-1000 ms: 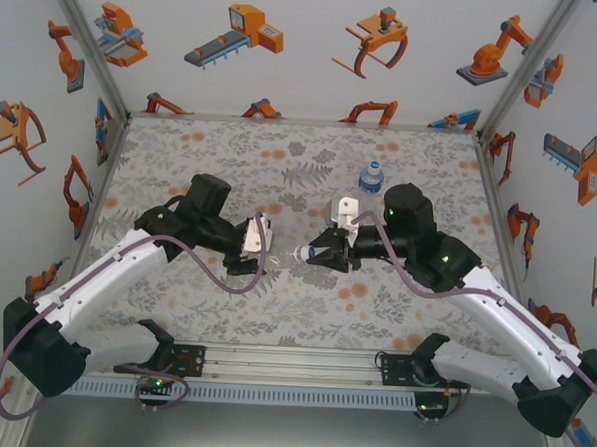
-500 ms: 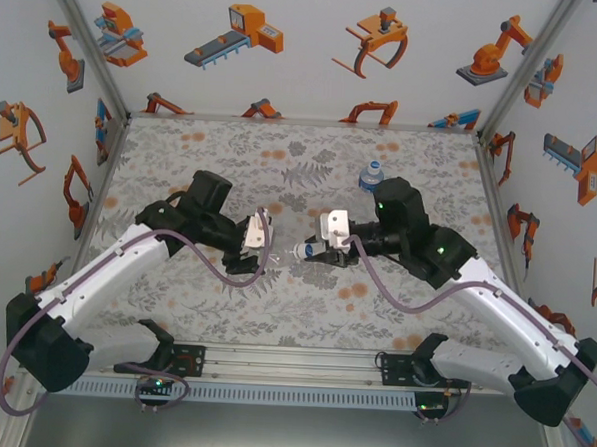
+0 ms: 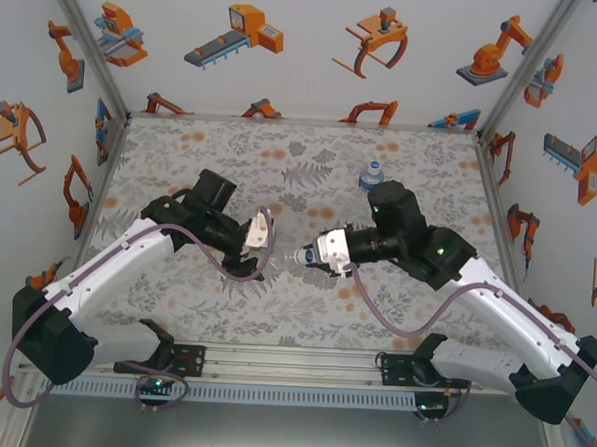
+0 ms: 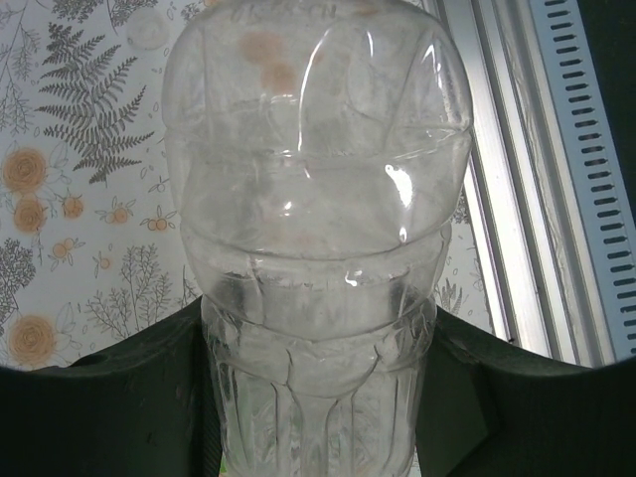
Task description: Screw on the bottle caps
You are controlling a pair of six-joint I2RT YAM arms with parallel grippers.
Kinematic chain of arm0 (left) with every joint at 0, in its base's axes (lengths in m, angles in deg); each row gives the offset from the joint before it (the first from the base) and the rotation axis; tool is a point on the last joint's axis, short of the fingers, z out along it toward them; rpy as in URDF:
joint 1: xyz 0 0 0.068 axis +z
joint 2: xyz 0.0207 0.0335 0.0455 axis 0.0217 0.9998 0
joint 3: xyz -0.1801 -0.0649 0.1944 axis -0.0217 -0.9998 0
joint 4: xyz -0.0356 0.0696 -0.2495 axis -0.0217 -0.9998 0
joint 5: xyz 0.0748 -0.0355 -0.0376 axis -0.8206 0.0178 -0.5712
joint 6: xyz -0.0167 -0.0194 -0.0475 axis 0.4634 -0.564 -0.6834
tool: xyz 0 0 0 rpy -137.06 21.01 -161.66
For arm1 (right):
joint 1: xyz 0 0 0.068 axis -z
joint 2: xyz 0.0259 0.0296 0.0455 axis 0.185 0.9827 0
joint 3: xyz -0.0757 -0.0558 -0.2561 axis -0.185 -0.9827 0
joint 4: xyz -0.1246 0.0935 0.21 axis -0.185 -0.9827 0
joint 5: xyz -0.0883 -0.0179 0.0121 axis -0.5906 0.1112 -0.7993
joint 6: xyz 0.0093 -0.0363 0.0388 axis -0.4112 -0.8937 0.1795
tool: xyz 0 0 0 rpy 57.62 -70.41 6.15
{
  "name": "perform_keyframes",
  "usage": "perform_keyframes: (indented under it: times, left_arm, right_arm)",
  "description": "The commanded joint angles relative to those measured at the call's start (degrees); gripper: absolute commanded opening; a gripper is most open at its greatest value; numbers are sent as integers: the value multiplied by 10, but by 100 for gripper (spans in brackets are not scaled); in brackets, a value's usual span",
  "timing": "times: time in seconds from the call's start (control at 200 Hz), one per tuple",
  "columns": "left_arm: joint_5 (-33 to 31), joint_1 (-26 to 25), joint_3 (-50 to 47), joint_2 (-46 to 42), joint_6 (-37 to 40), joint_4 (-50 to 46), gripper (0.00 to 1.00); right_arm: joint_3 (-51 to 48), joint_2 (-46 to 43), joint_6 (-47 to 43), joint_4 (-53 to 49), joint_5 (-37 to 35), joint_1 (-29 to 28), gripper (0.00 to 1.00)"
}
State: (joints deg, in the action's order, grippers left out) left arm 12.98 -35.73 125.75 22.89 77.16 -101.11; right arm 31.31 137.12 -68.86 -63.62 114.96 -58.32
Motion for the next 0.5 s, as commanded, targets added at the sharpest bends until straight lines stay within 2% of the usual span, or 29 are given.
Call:
perform_keyframes:
  times: [0.0,0.11,0.2,0.35,0.491]
  left_arm:
    - [49,-4,21,-5,18,11,0]
    - [38,-5,13,-15,6,31,0]
    - [17,-4,0,-27,-12,63,0]
    - [-21,-4,-18,-42,-38,104,0]
    - [-47,-4,-34,-53,-56,138,0]
  right_arm:
    - [-20,-1,67,56,6,-7,0]
    - [-53,-11,198,112,-15,-8,0]
    - [-85,-18,341,172,-49,-7,0]
    - [-145,-28,649,261,-163,-8,0]
    - [-172,-27,929,250,-270,-8,0]
